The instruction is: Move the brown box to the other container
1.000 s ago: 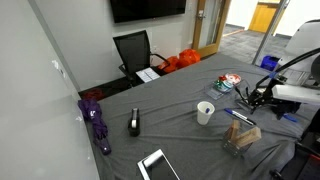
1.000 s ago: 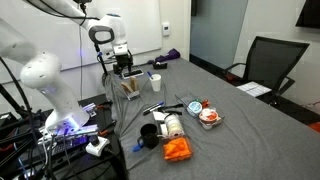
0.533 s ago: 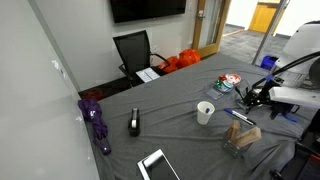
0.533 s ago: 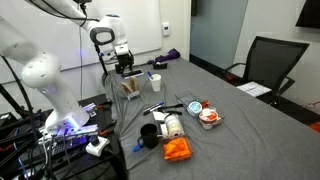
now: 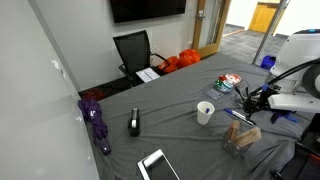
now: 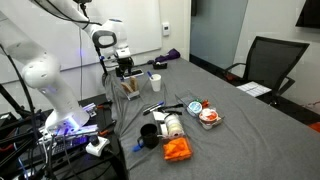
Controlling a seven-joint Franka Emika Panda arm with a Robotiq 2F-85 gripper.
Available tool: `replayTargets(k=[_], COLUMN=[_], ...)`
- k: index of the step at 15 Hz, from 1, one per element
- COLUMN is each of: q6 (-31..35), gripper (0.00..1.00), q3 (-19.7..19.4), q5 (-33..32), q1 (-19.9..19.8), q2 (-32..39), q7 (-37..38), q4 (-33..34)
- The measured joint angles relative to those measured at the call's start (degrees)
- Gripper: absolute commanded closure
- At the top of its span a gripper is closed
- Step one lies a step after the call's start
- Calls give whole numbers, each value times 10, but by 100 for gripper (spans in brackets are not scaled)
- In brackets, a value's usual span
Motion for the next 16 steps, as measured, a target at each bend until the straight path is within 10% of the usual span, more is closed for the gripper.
replayTargets(k=[16], q6=[5], gripper=[0], q3=[0], q5=[-68], q1=[4], q2=[76], q7=[-1], q4=[0])
